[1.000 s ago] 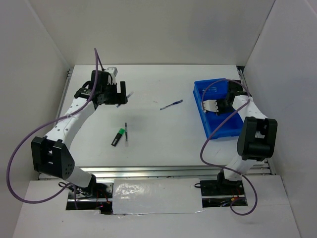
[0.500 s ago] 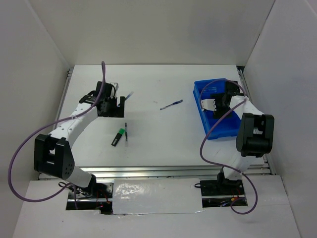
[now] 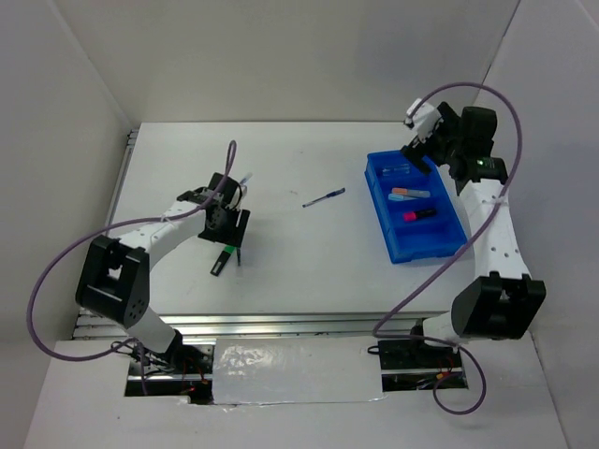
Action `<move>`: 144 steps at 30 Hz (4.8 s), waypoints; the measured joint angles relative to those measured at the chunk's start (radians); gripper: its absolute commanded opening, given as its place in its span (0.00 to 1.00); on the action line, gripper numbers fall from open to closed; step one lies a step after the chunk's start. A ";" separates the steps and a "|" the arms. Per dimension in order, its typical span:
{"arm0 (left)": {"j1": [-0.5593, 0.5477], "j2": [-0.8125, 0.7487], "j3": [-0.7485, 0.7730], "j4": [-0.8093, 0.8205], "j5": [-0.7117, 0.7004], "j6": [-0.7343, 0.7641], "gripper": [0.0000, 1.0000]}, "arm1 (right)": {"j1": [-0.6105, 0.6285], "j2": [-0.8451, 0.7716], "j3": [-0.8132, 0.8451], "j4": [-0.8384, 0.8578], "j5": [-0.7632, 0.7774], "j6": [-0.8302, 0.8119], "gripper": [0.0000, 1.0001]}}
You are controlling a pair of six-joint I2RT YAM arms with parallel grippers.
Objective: Sort the stationery into containers
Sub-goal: Pick up the pen from the center of the board, then place the pen in the storage box.
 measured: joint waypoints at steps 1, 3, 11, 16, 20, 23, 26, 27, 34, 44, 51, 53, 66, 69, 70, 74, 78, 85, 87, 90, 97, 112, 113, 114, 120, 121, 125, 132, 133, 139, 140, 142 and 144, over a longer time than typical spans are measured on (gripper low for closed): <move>-0.008 0.021 0.000 0.000 -0.002 0.000 0.74 | -0.003 -0.024 0.013 0.002 -0.019 0.075 1.00; -0.015 0.060 0.000 0.000 -0.010 0.000 0.72 | -0.011 -0.068 0.023 0.002 -0.060 0.210 1.00; 0.001 0.140 0.023 -0.001 -0.027 0.000 0.62 | -0.063 -0.183 -0.037 -0.037 -0.272 0.578 1.00; 0.007 0.154 0.026 0.008 -0.026 0.006 0.58 | -0.071 -0.288 -0.138 -0.035 -0.373 0.691 1.00; 0.012 0.185 0.026 0.016 -0.024 0.016 0.56 | -0.071 -0.329 -0.165 -0.029 -0.424 0.743 1.00; 0.024 0.208 0.032 0.015 -0.006 0.016 0.44 | -0.071 -0.333 -0.170 -0.023 -0.453 0.770 1.00; 0.049 0.219 0.045 0.018 0.008 0.016 0.27 | -0.070 -0.338 -0.204 -0.008 -0.478 0.803 1.00; 0.061 0.222 0.049 0.019 0.014 0.016 0.24 | -0.068 -0.339 -0.216 -0.004 -0.484 0.813 1.00; 0.206 0.206 0.127 0.006 0.179 0.004 0.21 | 0.028 -0.346 -0.282 0.058 -0.504 0.925 1.00; 0.069 -0.199 0.284 0.291 0.442 -0.266 0.12 | 0.449 -0.272 -0.293 0.191 -0.401 1.128 1.00; 0.018 -0.195 0.320 0.352 0.489 -0.378 0.11 | 0.632 -0.037 -0.083 0.230 -0.202 1.234 1.00; 0.020 -0.178 0.320 0.349 0.488 -0.391 0.11 | 0.658 -0.012 -0.062 0.237 -0.155 1.247 1.00; 0.020 -0.167 0.296 0.365 0.529 -0.475 0.10 | 0.720 0.146 0.060 0.248 -0.097 1.299 0.91; 0.019 -0.167 0.296 0.368 0.538 -0.481 0.10 | 0.719 0.196 0.093 0.249 -0.098 1.308 0.76; 0.018 -0.167 0.296 0.368 0.538 -0.481 0.10 | 0.719 0.209 0.102 0.249 -0.103 1.311 0.71; 0.019 -0.162 0.296 0.380 0.521 -0.480 0.10 | 0.727 0.229 0.130 0.248 -0.128 1.323 0.27; 0.021 -0.163 0.296 0.384 0.513 -0.476 0.12 | 0.743 0.229 0.139 0.246 -0.113 1.309 0.00; 0.023 -0.161 0.296 0.391 0.490 -0.481 0.99 | 0.743 0.224 0.129 0.237 -0.108 1.279 0.00; 0.026 -0.162 0.296 0.385 0.475 -0.478 0.99 | 0.743 0.224 0.122 0.241 -0.105 1.271 0.00; 0.023 -0.163 0.298 0.361 0.447 -0.471 0.99 | 0.743 0.217 0.109 0.243 -0.101 1.257 0.00; 0.100 -0.198 0.311 0.303 0.370 -0.385 0.99 | 0.653 0.103 0.018 0.166 -0.130 1.040 0.00; 0.116 -0.241 0.152 0.199 0.399 -0.033 0.99 | -0.009 -0.081 -0.250 -0.242 0.004 -0.547 0.00; 0.113 -0.232 0.154 0.196 0.388 -0.032 0.99 | -0.026 -0.061 -0.249 -0.243 0.017 -0.603 0.00; 0.108 -0.219 0.159 0.189 0.378 -0.031 0.99 | -0.037 -0.040 -0.248 -0.243 0.030 -0.649 0.00; 0.101 -0.137 0.183 0.129 0.325 -0.025 0.99 | -0.036 0.069 -0.248 -0.239 0.086 -0.818 0.00; 0.101 -0.136 0.180 0.121 0.317 -0.024 0.99 | -0.034 0.082 -0.248 -0.238 0.092 -0.829 0.00; 0.102 -0.144 0.179 0.120 0.283 -0.003 0.99 | -0.026 0.122 -0.251 -0.226 0.118 -0.861 0.02; 0.113 -0.146 0.178 0.109 0.230 0.020 0.99 | -0.016 0.196 -0.262 -0.204 0.172 -0.876 0.17; 0.114 -0.145 0.178 0.103 0.222 0.023 0.99 | -0.015 0.208 -0.265 -0.200 0.179 -0.876 0.21; 0.125 -0.144 0.178 0.091 0.204 0.054 0.99 | -0.007 0.237 -0.304 -0.175 0.219 -0.877 0.55; 0.125 -0.144 0.178 0.092 0.203 0.061 0.99 | -0.006 0.237 -0.310 -0.164 0.221 -0.879 0.57; 0.122 -0.141 0.178 0.098 0.190 0.079 0.99 | -0.003 0.237 -0.312 -0.147 0.222 -0.878 0.58; 0.116 -0.129 0.180 0.106 0.175 0.099 0.95 | 0.000 0.237 -0.311 -0.139 0.217 -0.871 0.58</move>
